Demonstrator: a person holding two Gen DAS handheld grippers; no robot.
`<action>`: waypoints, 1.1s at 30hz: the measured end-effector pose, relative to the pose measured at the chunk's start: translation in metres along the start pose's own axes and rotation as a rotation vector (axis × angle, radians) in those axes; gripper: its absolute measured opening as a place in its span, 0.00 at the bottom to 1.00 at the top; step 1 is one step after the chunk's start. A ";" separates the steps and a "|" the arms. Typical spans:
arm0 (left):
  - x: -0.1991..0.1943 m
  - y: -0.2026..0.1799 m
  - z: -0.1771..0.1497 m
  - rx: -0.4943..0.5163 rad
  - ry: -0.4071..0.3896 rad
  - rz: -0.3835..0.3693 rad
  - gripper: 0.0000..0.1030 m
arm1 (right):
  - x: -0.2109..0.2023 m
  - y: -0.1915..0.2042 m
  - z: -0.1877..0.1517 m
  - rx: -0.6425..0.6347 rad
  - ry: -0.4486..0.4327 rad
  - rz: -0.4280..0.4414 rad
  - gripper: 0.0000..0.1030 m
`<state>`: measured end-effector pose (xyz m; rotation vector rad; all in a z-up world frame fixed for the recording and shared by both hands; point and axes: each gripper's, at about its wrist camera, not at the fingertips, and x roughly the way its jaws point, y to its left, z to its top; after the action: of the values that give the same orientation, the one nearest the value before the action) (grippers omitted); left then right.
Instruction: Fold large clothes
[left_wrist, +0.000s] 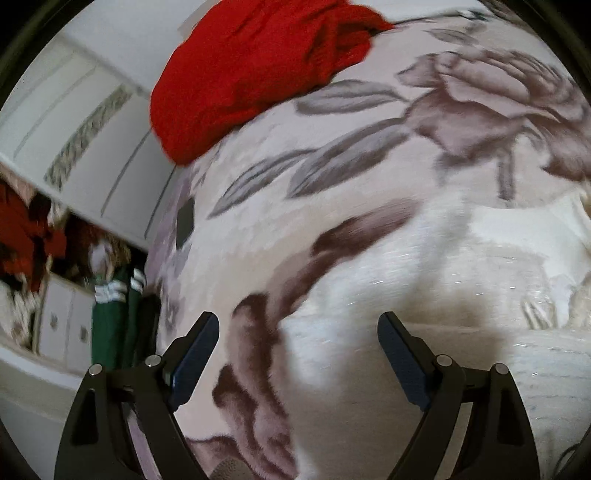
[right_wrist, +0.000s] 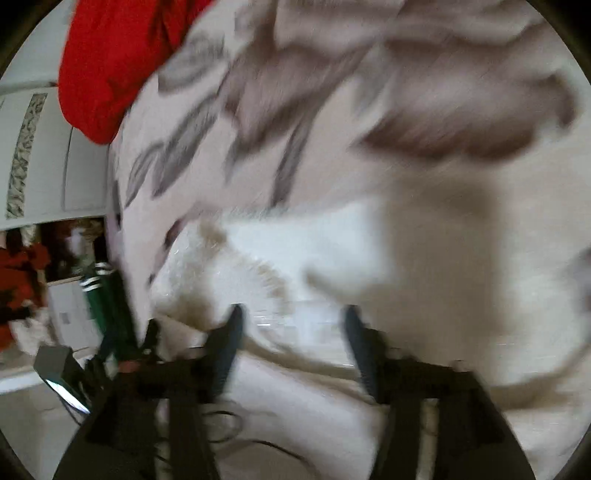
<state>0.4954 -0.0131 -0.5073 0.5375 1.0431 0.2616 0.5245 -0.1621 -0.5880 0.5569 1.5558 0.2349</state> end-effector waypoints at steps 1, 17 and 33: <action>0.000 -0.011 0.004 0.031 -0.010 0.012 0.85 | -0.011 -0.006 -0.002 -0.019 -0.015 -0.063 0.64; 0.003 -0.043 0.016 0.099 -0.028 0.020 0.85 | 0.033 -0.014 -0.020 -0.064 -0.113 -0.351 0.09; -0.044 -0.003 0.011 -0.007 -0.056 -0.045 0.85 | 0.000 -0.053 0.003 0.104 -0.075 -0.063 0.38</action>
<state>0.4832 -0.0389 -0.4719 0.5115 0.9990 0.2090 0.5168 -0.2080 -0.6131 0.5904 1.5158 0.0846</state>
